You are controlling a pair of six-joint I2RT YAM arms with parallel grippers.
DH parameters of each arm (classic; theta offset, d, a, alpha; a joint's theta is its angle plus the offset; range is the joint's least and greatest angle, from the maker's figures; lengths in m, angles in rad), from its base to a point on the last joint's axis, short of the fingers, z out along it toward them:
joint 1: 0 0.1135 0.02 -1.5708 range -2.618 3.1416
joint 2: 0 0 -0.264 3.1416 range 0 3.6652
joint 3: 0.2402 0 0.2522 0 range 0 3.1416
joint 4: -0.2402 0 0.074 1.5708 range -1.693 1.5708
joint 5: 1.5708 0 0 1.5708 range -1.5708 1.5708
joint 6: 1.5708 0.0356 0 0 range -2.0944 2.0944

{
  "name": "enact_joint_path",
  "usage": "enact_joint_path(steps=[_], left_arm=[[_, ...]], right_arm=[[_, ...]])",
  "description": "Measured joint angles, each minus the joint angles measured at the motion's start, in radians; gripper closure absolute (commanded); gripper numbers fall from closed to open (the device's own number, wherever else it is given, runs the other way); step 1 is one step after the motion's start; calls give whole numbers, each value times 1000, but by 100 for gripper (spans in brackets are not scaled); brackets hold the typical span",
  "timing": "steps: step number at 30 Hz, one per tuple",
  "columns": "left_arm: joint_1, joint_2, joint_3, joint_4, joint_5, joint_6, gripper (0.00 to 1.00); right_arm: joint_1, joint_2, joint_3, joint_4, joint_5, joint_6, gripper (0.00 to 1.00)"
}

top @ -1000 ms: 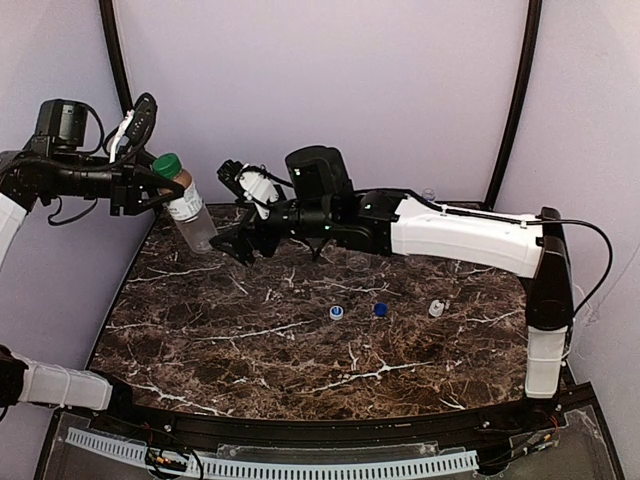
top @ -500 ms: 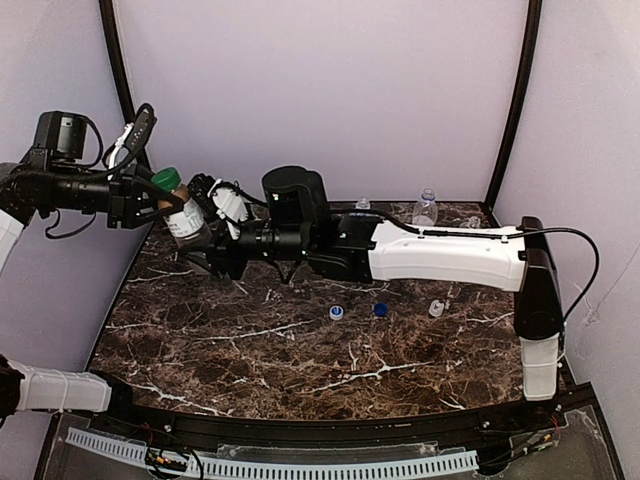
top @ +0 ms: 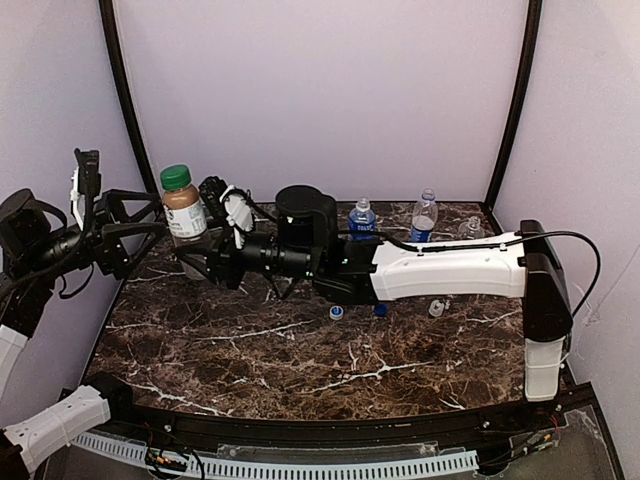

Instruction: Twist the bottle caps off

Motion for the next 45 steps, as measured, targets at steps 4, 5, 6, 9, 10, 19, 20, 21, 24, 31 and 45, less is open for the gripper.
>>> enact_joint_path(steps=[4,5,6,9,10,19,20,21,24,31,45], left_arm=[[0,-19,-106,199,18,-89,4],[0,-19,-129,227,25,-105,5],[0,-18,-149,247,31,-119,6],[0,-10,-186,293,45,-154,10],[0,-5,-194,316,51,-170,12],[-12,40,-206,465,88,-246,23],[-14,42,-207,470,91,-249,26],[-17,43,-209,473,96,-250,27],[-26,45,-216,473,106,-253,37],[-33,51,-217,457,126,-217,50],[-50,48,-40,-11,-428,760,60]], right_arm=[[22,0,-8,43,-13,5,63],[24,0,-6,54,-16,5,63],[27,0,-3,59,-20,5,63],[31,1,5,73,-32,5,63],[32,3,11,74,-35,5,64],[32,42,66,71,-47,6,64],[33,48,74,69,-50,6,64],[33,55,82,65,-54,6,64],[33,63,90,57,-62,5,64],[33,61,93,26,-64,-5,18],[21,-254,107,-499,160,106,14]])
